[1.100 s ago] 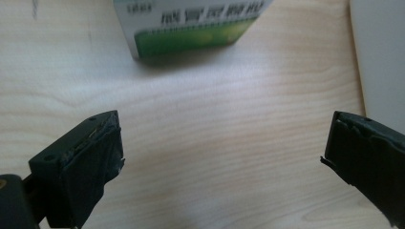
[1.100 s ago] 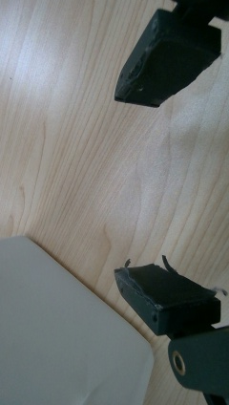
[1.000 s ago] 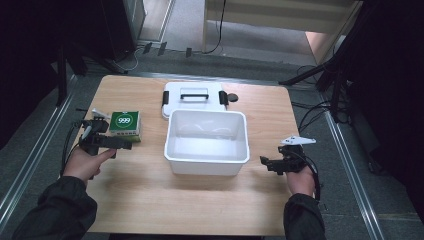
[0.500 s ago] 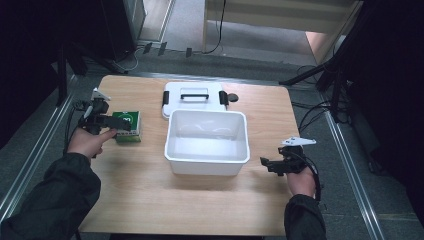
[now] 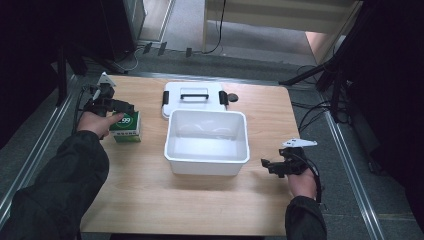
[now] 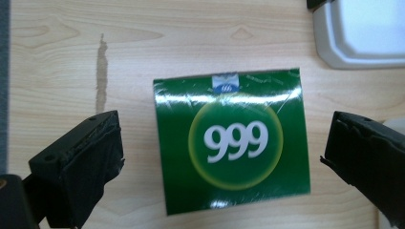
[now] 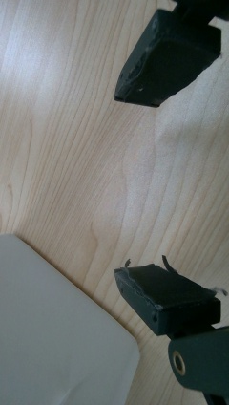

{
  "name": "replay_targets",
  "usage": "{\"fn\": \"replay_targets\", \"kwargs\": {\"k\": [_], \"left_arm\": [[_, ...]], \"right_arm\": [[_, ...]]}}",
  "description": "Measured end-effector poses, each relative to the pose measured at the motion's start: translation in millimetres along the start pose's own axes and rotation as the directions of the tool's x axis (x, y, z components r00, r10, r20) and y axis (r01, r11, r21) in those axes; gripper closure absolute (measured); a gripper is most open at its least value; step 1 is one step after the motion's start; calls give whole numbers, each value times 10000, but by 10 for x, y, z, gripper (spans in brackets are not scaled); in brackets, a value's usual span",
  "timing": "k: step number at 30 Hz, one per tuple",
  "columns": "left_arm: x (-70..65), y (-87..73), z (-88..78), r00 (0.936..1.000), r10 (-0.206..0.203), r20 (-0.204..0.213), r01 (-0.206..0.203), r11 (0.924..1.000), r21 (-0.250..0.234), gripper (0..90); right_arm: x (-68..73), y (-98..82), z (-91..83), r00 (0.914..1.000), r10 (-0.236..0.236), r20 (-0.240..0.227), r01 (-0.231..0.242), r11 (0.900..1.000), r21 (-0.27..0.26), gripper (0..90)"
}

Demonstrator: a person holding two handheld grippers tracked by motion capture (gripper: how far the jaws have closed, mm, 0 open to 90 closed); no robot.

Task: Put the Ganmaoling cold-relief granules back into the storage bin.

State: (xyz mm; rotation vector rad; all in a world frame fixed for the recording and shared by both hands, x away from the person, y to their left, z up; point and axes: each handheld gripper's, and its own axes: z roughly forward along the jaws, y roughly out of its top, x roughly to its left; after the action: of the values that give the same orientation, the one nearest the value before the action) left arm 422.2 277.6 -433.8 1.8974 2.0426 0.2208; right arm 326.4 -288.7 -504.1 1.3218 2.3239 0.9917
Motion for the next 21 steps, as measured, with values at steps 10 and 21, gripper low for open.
{"fn": "replay_targets", "kwargs": {"k": [10,21], "left_arm": [[-80,55,185,9993,-206,-310,214,9994,276,1],[-156,65,356,9967,-186,-785,235,9978,622,1]], "right_arm": [[-16,-21,-10,10000,92,-24,-92,10000,14,145],[-33,-29,0,9999,68,-81,-68,10000,42,145]]}}
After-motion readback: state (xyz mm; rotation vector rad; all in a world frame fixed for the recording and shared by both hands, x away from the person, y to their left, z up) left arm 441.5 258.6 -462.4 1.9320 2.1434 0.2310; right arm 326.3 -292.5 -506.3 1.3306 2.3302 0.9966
